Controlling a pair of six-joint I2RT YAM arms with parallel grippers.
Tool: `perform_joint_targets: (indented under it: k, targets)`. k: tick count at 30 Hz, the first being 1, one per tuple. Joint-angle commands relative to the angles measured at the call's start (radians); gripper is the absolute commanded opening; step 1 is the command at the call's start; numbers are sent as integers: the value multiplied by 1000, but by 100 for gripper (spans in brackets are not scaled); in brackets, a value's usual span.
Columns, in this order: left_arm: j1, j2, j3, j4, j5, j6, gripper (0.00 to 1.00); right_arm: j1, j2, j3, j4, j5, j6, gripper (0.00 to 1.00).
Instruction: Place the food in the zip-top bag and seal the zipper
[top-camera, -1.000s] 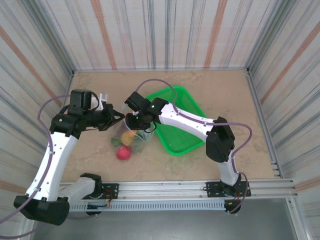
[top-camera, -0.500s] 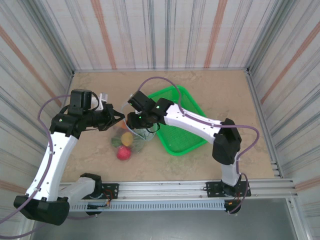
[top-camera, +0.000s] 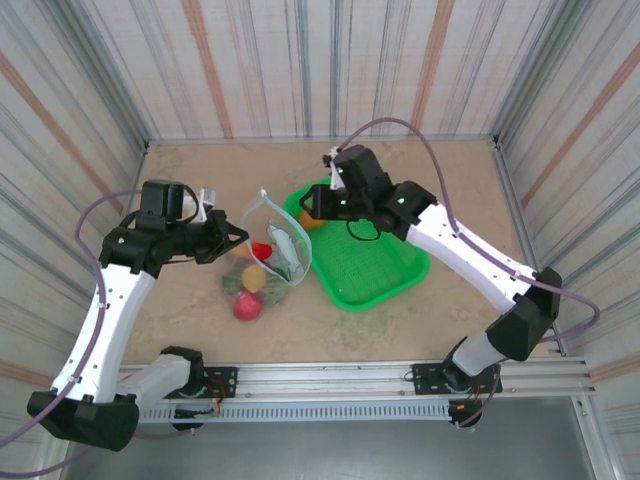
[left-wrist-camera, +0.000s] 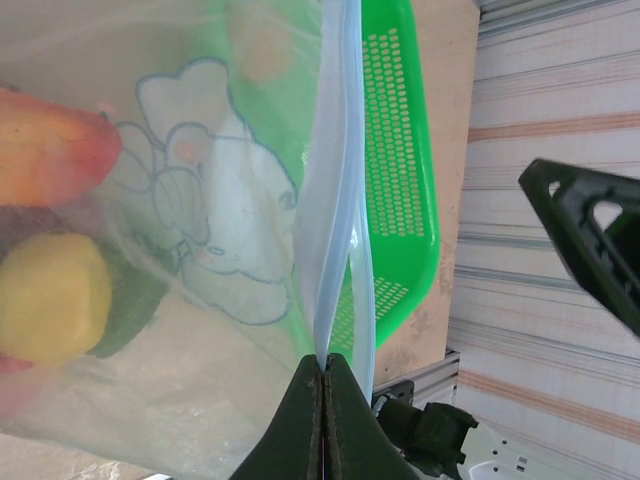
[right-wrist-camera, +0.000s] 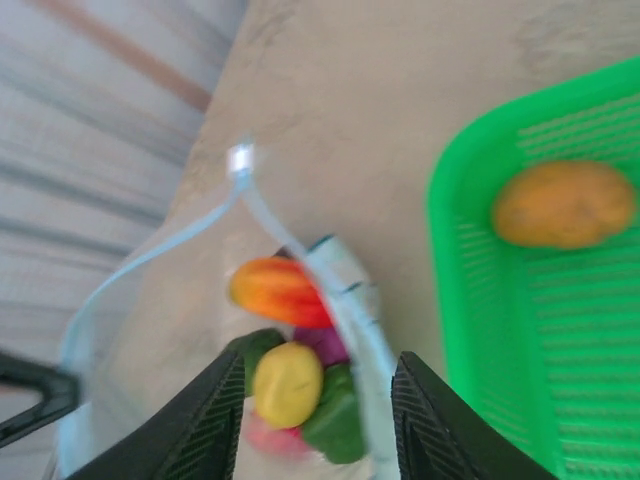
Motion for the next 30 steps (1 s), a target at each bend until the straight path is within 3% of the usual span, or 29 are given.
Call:
perform_joint_targets:
  k: [1,4,8,11,18,22,26,30]
  targets:
    - [13,-32,23,-38,-27,32,0,-79,-1,-60,3,-10,-61,49]
    - [13,-33,18,-39,-29,36,0,-129,48,-91,22,-28,-73,54]
    - [17,-20,27,-52,-33,43,0,-148,171,-64,17,-51,-105,73]
    - [20,-26,24,-54,-58,40,0,-155,263,-40,23,-50,-72,78]
    - [31,-28,24,-41,-79,25,0,-136,393,-11,75,38,379,80]
    - [31,-15,28,-35,-73,24,0,-142,425,-46,195,7,590,80]
    - [31,-7,28,-34,-65,25,0,-154,469,-57,302,-46,702,82]
    - [33,4,50,-50,-70,37,0,-152,531,9,262,-41,718,83]
